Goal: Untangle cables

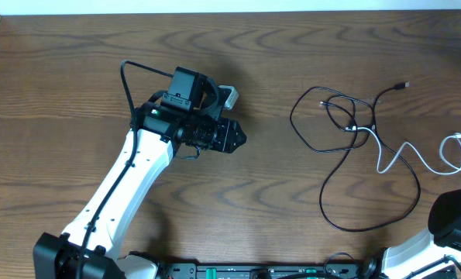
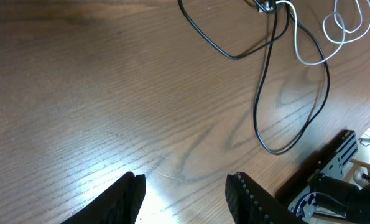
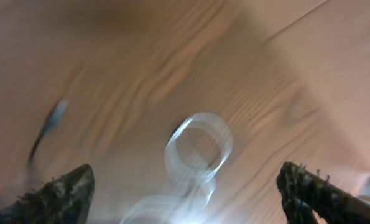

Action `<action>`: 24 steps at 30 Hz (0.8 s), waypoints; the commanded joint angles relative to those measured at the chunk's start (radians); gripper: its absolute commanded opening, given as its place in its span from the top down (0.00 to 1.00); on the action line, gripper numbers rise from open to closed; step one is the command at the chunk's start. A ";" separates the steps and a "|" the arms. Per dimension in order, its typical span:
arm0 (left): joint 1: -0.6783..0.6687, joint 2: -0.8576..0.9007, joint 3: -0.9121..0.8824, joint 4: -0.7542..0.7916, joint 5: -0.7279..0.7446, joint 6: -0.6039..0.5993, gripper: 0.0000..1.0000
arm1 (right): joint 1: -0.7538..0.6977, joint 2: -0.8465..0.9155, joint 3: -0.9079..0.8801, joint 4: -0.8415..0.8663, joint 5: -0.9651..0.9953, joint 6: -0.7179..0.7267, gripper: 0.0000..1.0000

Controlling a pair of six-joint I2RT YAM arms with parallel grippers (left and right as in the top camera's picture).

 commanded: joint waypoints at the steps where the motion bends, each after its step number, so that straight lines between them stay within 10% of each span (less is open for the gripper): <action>1: 0.002 0.011 -0.003 -0.003 -0.002 0.017 0.52 | -0.002 -0.008 0.006 -0.121 -0.337 -0.027 0.06; 15: 0.002 0.011 -0.003 -0.004 -0.002 0.017 0.52 | -0.001 -0.007 -0.262 -0.288 -0.422 -0.032 0.02; 24: 0.002 0.011 -0.003 -0.004 -0.002 0.017 0.52 | 0.011 -0.007 -0.535 -0.010 -0.473 -0.013 0.27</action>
